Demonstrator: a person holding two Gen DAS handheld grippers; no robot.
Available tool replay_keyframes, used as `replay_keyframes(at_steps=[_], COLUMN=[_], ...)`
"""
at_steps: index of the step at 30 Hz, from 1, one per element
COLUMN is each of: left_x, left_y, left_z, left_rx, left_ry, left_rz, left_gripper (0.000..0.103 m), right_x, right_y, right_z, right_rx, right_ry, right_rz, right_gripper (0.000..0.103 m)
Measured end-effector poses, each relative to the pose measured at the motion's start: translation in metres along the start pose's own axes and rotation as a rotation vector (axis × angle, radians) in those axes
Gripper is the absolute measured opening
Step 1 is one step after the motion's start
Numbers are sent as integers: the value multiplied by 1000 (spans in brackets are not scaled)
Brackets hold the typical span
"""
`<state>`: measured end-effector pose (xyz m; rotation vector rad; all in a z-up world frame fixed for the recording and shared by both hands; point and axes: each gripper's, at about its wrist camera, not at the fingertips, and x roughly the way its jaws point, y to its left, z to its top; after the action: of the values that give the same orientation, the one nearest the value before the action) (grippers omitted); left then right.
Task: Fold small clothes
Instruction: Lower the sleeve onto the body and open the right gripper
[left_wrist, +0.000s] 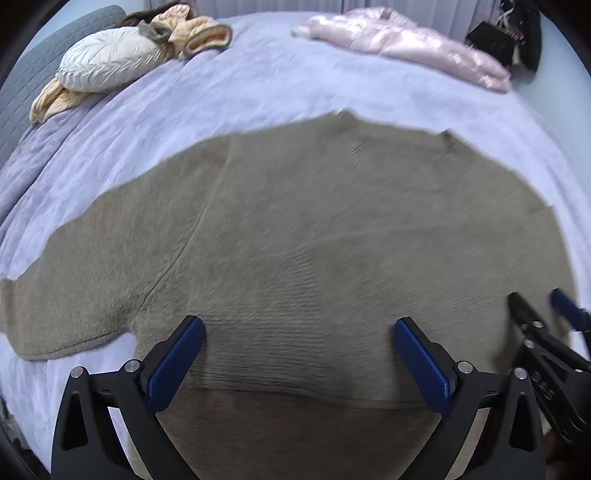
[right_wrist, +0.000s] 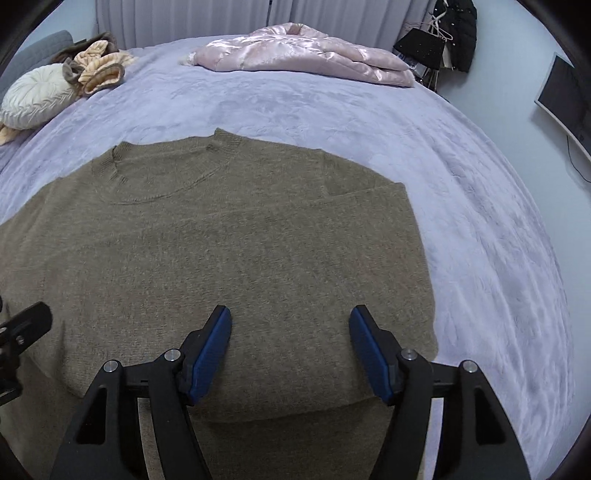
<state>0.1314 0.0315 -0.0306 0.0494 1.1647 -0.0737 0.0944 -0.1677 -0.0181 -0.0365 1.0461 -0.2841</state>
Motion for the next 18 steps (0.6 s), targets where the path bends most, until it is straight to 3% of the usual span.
replay_keyframes(at_steps=[3,7,12,16,18], left_x=[14,-6,-28,-31,-30], left_y=[21,47,85,123,152], left_z=[-8,-10,-16,-32,-39], left_rx=[-21,-96,-186,-259,-316], left_ry=[25,-2,-39,-33,-27], left_rz=[-41,-90,-121,-99,-95], left_gripper=[103,103,103,103,103], right_x=[4,-6,-41,-29,-18], right_y=[27,43,69,108,123], right_z=[-6,-5,-2,-11,-18], right_rx=[-86,-127,-130,-216,-243], right_ry=[-14,-36,-115,-42,-6], right_rz=[-45,-121,27,111,99], right_gripper=[74,74,79,79,79])
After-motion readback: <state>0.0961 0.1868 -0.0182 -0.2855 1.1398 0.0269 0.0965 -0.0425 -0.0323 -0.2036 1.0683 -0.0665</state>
